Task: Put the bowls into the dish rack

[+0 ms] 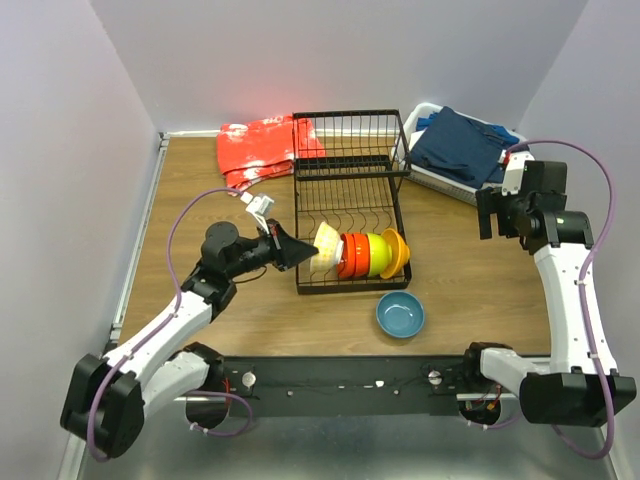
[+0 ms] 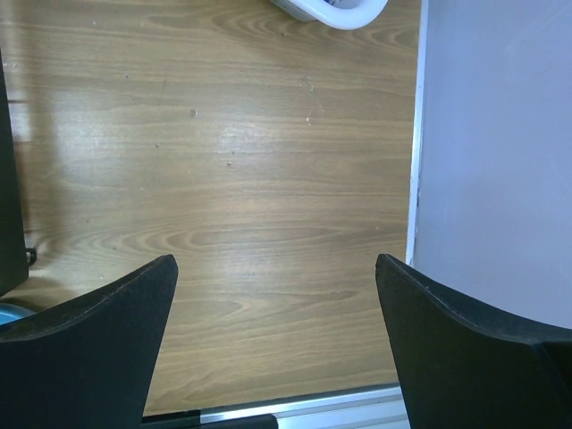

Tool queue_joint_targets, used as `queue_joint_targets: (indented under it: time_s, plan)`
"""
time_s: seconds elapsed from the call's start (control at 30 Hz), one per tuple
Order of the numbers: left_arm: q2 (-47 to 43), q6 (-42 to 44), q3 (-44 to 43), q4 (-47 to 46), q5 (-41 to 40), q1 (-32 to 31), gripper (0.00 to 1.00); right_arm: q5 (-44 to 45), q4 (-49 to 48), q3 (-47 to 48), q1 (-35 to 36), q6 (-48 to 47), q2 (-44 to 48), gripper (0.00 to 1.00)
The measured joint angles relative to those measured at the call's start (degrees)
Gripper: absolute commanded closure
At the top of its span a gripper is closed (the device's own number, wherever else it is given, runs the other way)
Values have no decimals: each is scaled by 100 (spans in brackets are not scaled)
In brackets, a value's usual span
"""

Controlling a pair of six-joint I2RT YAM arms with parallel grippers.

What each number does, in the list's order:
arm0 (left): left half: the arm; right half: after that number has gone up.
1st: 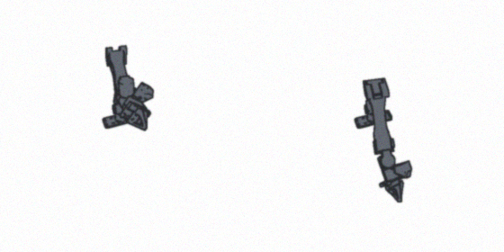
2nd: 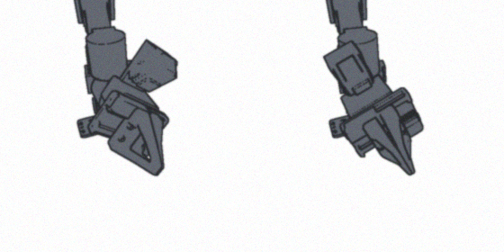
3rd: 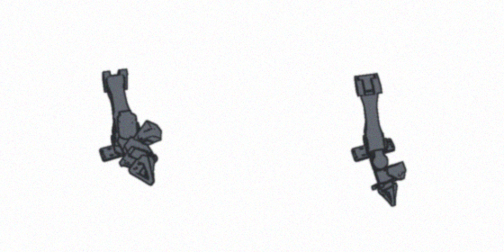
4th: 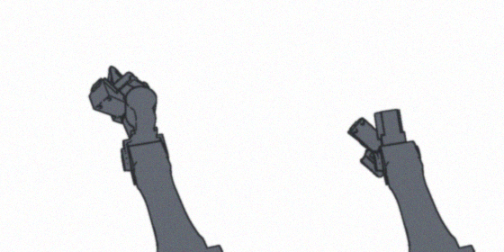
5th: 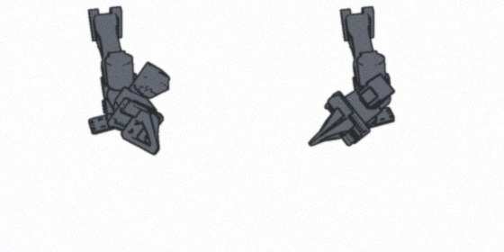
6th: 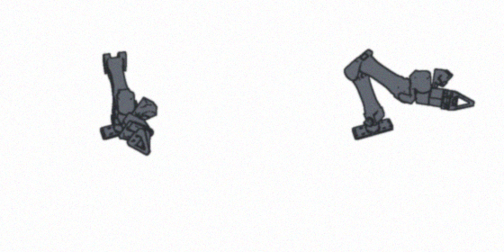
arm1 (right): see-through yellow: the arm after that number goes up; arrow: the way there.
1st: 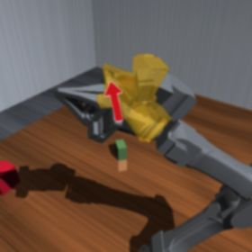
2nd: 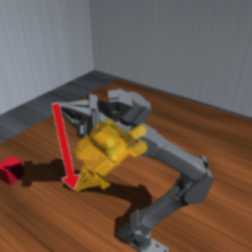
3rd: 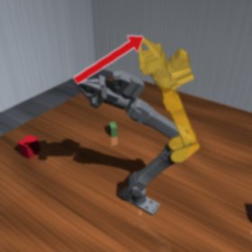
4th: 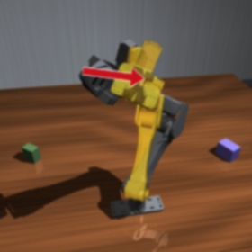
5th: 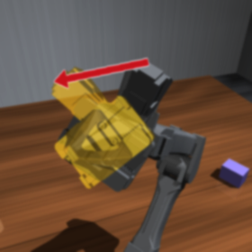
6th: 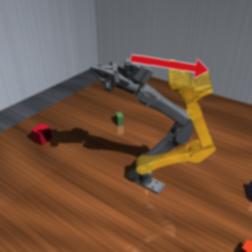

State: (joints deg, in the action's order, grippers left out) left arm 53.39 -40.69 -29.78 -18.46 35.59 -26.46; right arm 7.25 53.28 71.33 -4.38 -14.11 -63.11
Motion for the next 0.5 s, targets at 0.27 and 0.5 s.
queue_joint_targets:
  time_s: [0.27,0.5]
  plan:
    - [675,-1268,354,-1178,55,385,100,-105,46,61,-9,-17,-166,0]
    - [1329,-1989,378,-1742,66,520,100,-181,55,50,-13,-37,-173,0]
